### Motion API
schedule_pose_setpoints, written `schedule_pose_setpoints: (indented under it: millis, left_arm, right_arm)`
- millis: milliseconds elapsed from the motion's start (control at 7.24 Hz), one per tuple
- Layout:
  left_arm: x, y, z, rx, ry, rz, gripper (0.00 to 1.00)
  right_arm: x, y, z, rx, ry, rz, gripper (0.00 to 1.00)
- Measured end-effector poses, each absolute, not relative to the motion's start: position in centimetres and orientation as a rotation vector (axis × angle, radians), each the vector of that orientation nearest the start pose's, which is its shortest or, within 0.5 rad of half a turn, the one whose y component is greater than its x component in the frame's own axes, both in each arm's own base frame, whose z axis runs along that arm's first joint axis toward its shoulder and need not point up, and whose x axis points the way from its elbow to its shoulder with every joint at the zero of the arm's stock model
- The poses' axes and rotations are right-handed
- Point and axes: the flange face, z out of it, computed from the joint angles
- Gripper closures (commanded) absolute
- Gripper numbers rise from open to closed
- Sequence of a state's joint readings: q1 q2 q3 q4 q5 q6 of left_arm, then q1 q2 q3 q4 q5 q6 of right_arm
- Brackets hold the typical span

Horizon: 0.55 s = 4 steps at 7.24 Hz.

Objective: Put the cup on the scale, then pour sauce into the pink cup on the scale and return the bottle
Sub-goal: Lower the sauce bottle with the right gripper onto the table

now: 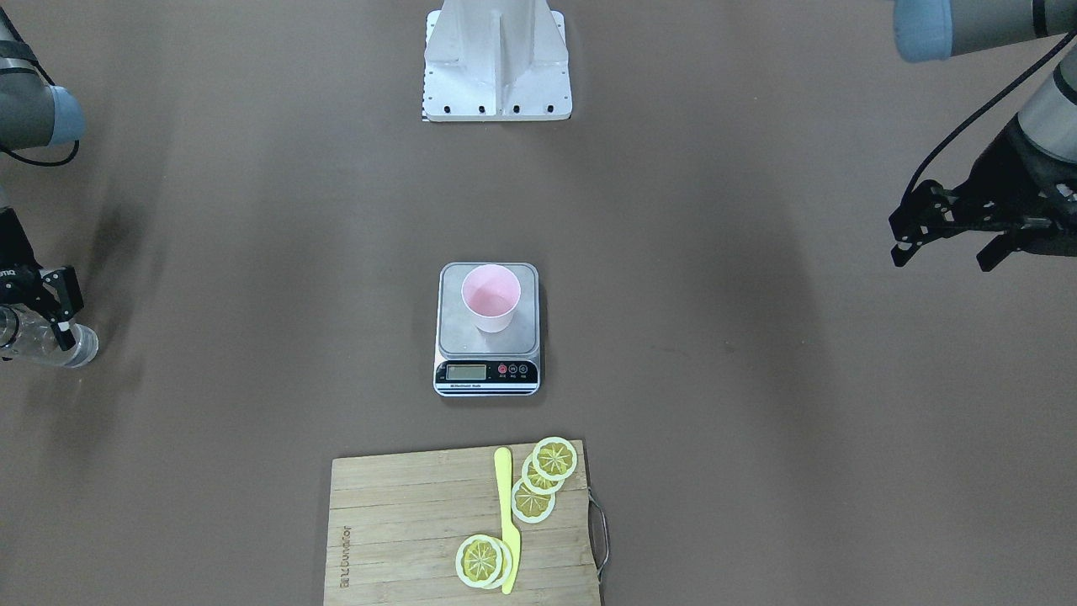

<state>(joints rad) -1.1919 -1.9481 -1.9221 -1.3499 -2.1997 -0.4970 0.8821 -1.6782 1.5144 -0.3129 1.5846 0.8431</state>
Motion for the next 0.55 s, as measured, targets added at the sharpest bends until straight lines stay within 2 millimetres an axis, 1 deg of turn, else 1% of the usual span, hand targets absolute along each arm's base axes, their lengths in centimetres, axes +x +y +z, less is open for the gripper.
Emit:
schedule_pose_setpoints:
  millis: [276, 414, 552]
  left_arm:
    - [14.35, -56.24, 31.81, 0.184, 0.765, 0.048, 0.03]
    - [14.36, -56.26, 31.74, 0.185, 0.765, 0.048, 0.03]
    - [14.37, -56.30, 31.65, 0.186, 0.765, 0.048, 0.03]
  right_arm:
    - [-20.08, -45.07, 60.64, 0.777, -0.771, 0.132, 1.00]
    - [-20.12, -45.02, 60.70, 0.773, -0.773, 0.134, 0.93]
    - [-20.12, -44.95, 60.85, 0.769, -0.772, 0.135, 0.82]
